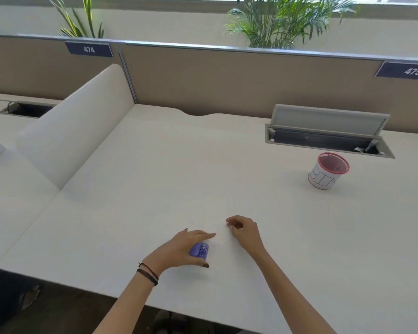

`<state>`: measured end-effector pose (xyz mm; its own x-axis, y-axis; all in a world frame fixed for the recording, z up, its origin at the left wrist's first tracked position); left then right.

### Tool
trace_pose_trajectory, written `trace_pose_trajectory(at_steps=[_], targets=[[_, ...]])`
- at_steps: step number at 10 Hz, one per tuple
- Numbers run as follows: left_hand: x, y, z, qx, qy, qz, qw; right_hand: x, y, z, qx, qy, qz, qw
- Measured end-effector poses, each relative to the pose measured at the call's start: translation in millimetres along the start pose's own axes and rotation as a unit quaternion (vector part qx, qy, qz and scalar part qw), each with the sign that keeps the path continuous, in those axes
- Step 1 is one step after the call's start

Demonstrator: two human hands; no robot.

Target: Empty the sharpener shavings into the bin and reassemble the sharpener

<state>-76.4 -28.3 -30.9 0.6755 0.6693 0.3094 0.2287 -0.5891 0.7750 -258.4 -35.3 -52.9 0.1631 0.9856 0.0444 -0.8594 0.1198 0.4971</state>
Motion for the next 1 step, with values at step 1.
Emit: trace_pose_trajectory(at_steps=[1], targets=[[-22.7,17.3,-36.7,-0.038,-0.037,-0.059,0.997,-14.7,23.2,-1.4,0.022,0.007,-0.007,1.0]])
Point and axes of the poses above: each hand's wrist, its own x-axis away from the middle knuckle, its own y-axis out of the back of the hand, z = x × y, the point moved 8 cm from there along -x, towards the middle knuckle, and after that the axes turned 4 degrees about y, right-handed, at the moved point
